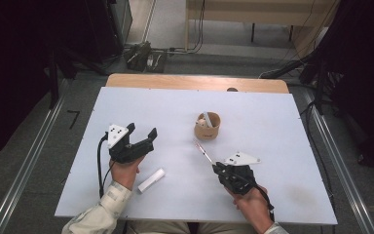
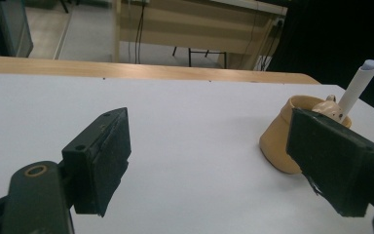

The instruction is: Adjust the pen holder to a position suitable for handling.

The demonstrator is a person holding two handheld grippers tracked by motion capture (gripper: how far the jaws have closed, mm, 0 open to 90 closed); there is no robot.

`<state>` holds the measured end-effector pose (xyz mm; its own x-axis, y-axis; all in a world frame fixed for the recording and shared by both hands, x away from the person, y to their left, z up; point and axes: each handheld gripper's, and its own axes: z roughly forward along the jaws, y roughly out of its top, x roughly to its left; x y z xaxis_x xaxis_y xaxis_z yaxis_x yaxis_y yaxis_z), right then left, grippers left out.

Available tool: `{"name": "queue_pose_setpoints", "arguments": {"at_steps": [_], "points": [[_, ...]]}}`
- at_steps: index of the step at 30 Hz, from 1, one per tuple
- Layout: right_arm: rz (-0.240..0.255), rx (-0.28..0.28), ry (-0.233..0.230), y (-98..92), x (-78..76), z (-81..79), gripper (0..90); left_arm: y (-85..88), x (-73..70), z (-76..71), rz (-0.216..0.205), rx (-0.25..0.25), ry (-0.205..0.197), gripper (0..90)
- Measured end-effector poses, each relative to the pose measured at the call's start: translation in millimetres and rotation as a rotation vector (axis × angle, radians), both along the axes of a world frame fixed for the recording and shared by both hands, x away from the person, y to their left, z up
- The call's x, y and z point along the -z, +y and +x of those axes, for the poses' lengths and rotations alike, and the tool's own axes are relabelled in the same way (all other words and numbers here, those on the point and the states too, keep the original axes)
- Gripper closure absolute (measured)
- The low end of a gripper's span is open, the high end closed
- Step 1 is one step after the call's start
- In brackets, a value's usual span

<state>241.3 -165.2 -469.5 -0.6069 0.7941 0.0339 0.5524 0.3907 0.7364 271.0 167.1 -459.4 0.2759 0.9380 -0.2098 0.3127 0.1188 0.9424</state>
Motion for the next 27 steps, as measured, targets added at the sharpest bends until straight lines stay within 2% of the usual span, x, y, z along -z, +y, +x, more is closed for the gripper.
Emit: {"name": "queue_pose_setpoints", "arguments": {"at_steps": [17,23,27], "points": [[0.002,0.075,-0.026,-40.2,-18.4,-0.3,78.4,0.6,-0.2,-0.5,0.001,0.0,0.003,17.5],[0.003,0.094,-0.039,-47.6,-24.2,3.9,78.5,1.1,-0.8,-1.1,-0.001,0.0,0.0,17.5],[-0.007,0.105,-0.035,-51.4,-31.0,12.7,78.4,0.9,-0.7,-0.9,-0.001,0.001,0.002,17.5]]}}
